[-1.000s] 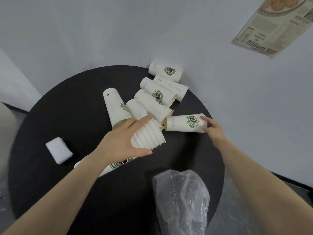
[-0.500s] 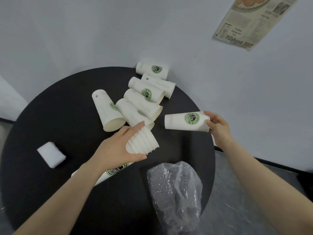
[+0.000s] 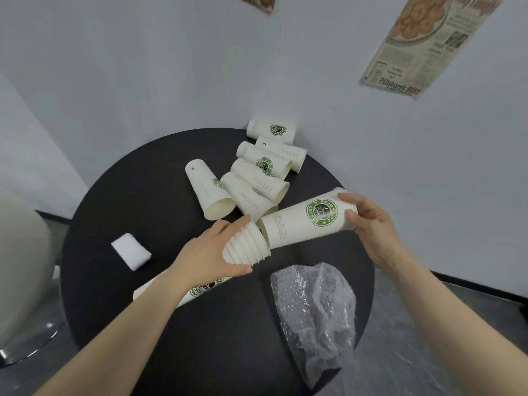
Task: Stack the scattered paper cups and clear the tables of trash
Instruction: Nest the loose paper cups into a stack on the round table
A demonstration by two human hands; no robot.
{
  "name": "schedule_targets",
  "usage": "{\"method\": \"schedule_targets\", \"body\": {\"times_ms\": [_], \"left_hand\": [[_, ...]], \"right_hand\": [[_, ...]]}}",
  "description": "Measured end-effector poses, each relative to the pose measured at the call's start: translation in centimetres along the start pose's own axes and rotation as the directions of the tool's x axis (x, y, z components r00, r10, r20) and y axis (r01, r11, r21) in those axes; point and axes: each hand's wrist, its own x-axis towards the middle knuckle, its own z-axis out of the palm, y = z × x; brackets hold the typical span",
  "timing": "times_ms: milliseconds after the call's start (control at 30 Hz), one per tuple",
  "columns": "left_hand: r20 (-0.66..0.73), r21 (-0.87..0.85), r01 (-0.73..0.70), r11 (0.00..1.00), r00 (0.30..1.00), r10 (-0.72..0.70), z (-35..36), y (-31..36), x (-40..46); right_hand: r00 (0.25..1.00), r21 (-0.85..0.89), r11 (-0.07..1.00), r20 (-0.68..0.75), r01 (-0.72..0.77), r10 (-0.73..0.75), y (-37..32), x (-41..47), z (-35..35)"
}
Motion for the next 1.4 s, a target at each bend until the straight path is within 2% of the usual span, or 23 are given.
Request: {"method": "schedule_targets", "body": {"times_ms": [100,333,500,600,800,1000,1233,1300,1400], "left_hand": [[0.015,0.044,-0.021,0.999,1.000,0.020,-0.4,-0.4,-1.5],[0.043,-0.013,-0.049,0.999,0.998,0.050,-1.2,-0.9,-4.4],[0.028,0.001,-0.063,0.998,0.998,0.063,-2.0,-1.5,-5.5],[0.017,-0.049,-0.066,0.997,0.998,0.067,-2.5,-1.6,-5.9],[-0.009,-0.049,-0.066,0.997,0.998,0.066,-3.0,-1.5,-5.4],[-0.001,0.058,-0.045,0.997,0.999,0.045,-2.1,-2.1,-4.8],[-0.041,0.087,0.031,0.996,0.999,-0.027,-0.3,-3.4,-3.8],[-0.070,0.081,0.060,0.995,0.996,-0.054,-0.4,-4.0,-3.8],[-0.118,0.035,0.120,0.992,0.986,-0.115,-1.1,-5.1,-4.2]], "right_hand": [[0.999,-0.033,0.999,0.011,0.035,-0.035,0.1,-0.8,1.7],[0.998,-0.020,0.998,-0.015,0.053,-0.054,0.1,-1.8,4.4],[0.998,-0.028,1.000,-0.060,0.004,-0.006,0.6,-2.1,5.8],[0.998,-0.019,1.000,-0.068,-0.016,0.014,0.7,-2.4,6.9],[0.998,0.005,1.000,0.059,-0.025,0.024,1.1,-3.7,10.7],[0.980,0.070,0.986,0.145,-0.150,0.139,2.7,-5.9,15.5],[0.953,0.072,0.976,0.243,-0.205,0.182,4.0,-6.4,18.6],[0.953,0.066,0.979,0.248,-0.194,0.172,4.0,-5.4,18.6],[0.961,0.035,0.973,0.166,-0.228,0.219,4.4,-2.6,19.2]]}}
